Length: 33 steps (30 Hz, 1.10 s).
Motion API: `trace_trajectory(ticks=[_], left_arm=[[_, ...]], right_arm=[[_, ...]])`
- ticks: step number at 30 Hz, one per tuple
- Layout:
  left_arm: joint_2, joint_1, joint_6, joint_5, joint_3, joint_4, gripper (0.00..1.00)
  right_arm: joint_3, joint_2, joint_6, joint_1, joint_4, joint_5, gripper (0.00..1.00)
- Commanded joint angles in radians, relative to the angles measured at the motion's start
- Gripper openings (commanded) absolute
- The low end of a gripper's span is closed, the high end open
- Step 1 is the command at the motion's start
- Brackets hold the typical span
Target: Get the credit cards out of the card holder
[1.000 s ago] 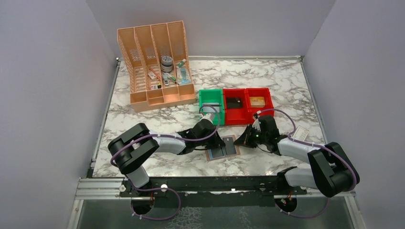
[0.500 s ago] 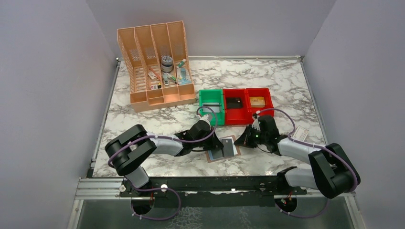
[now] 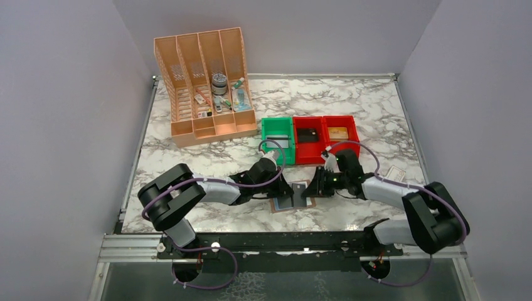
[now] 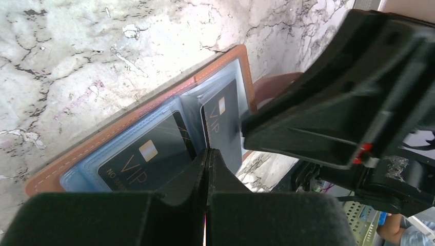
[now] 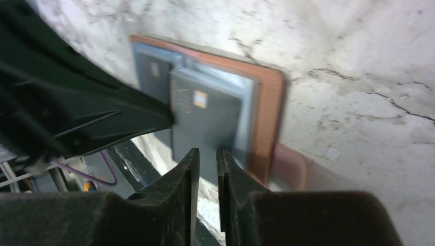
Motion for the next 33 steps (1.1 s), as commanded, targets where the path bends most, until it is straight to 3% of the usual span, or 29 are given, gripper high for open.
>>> trace_trajectory(ticks=[1,7,19,24,29,33], left_arm=[[-0.023,0.004,0.008,0.019,0.0,0.016,0.0],[-0.047,0.023,0.005,0.016,-0.023,0.015,0.0],[-0.073,0.056,0.003,0.032,-0.05,0.016,0.0],[-0.069,0.056,0.005,0.041,-0.048,0.016,0.0],[-0.078,0.056,0.007,0.039,-0.054,0.015,0.0],[-0.075,0.055,0.009,0.043,-0.052,0.016,0.0]], right_arm=[[0.068,0.131,-0.053,0.006,-0.111,0.045,0.17],[0.053,0.171,0.001,0.006,-0.124,0.161,0.09],[0.053,0.206,-0.003,0.006,-0.105,0.152,0.07],[0.075,0.163,-0.016,0.005,-0.067,0.009,0.08],[0.139,0.058,-0.034,0.006,-0.094,-0.047,0.17],[0.159,0.079,-0.039,0.006,-0.068,-0.129,0.22]])
